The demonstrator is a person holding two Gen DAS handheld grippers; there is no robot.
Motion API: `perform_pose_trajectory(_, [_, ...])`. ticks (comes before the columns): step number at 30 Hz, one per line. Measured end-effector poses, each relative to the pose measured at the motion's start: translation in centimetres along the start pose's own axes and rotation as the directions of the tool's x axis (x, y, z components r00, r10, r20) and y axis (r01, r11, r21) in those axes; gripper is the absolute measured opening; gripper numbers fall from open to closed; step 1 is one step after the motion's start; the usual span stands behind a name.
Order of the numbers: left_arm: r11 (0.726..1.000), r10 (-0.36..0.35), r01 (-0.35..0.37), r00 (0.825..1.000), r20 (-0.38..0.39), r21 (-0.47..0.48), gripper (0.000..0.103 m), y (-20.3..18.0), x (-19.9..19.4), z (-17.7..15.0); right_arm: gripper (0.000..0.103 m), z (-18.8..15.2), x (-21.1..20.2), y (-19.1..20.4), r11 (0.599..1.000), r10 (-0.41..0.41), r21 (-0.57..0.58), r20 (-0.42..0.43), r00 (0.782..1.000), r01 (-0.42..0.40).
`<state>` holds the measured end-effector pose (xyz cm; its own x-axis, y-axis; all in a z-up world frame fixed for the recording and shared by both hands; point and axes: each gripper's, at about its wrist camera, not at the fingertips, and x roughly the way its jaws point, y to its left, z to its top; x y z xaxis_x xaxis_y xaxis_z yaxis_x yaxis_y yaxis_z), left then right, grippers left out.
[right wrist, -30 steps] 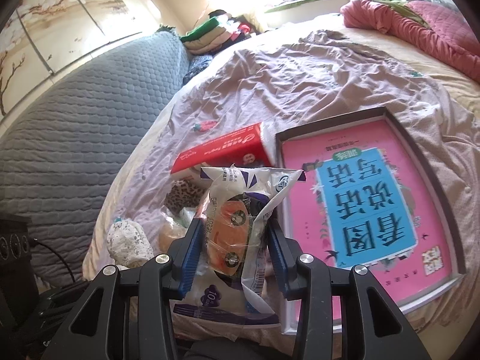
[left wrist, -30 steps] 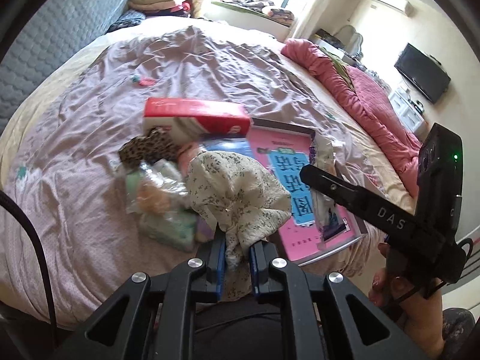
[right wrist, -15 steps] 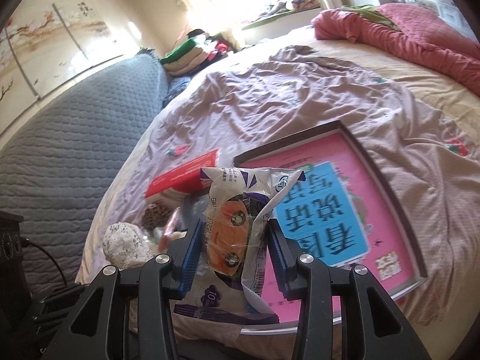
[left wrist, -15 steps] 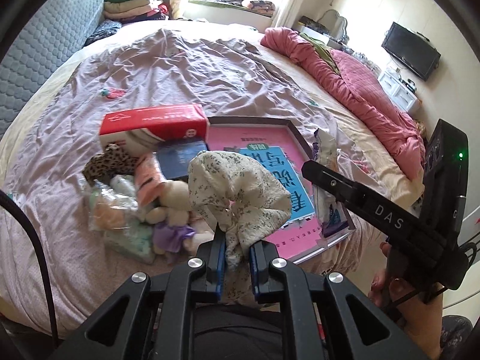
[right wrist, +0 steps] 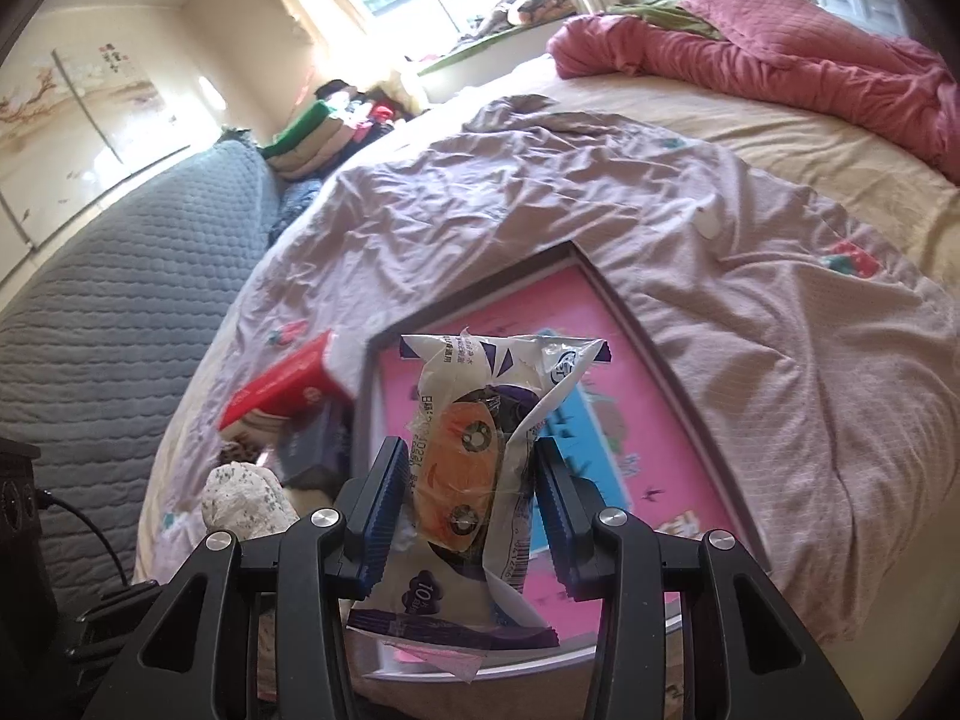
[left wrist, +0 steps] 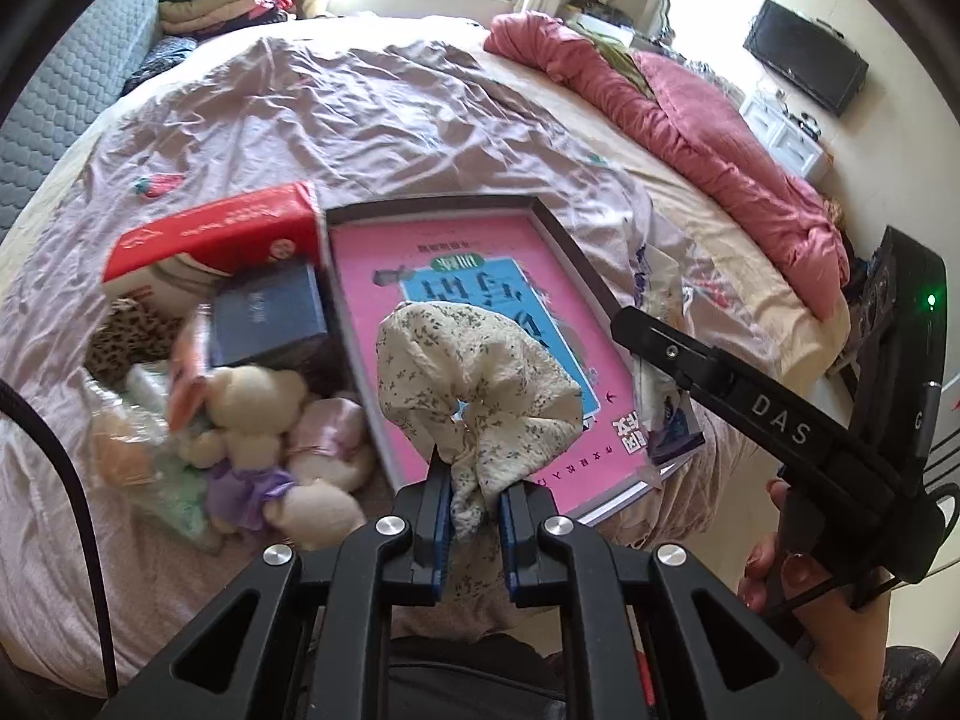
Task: Organize soft objects
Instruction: 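Carry the scrunchie with the left gripper while the right gripper carries the snack bag onto the pink book tray, then open the left gripper onto the pink book while the right gripper releases the snack bag beside it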
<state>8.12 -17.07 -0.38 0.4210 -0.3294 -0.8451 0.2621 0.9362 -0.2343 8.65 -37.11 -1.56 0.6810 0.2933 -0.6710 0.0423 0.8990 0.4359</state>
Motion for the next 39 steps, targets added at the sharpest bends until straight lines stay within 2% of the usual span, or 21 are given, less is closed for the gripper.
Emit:
perform_pose_trajectory(11, [0.998, 0.033, -0.025, 0.992, -0.122, 0.064, 0.014, -2.1, 5.4, -0.1, 0.044, -1.2, 3.3, -3.1, 0.990, -0.133, -0.063, -0.069, 0.989, 0.129])
perform_pose_trajectory(18, [0.995, 0.048, -0.034, 0.985, -0.163, 0.090, 0.014, -3.3, 7.3, -0.3, 0.044, -1.9, 4.9, -3.8, 0.969, -0.222, -0.137, -0.116, 0.968, 0.206])
perform_pose_trajectory(35, [0.995, 0.062, -0.042, 0.972, -0.227, 0.094, 0.015, -3.6, 9.7, -0.7, 0.046, -2.6, 6.3, -5.3, 0.975, -0.211, -0.103, -0.154, 0.965, 0.197])
perform_pose_trajectory(39, [0.994, 0.066, -0.044, 0.971, -0.230, 0.100, 0.019, -3.6, 9.8, -0.8, 0.046, -2.7, 6.3, -5.2, 0.974, -0.216, -0.108, -0.155, 0.964, 0.200])
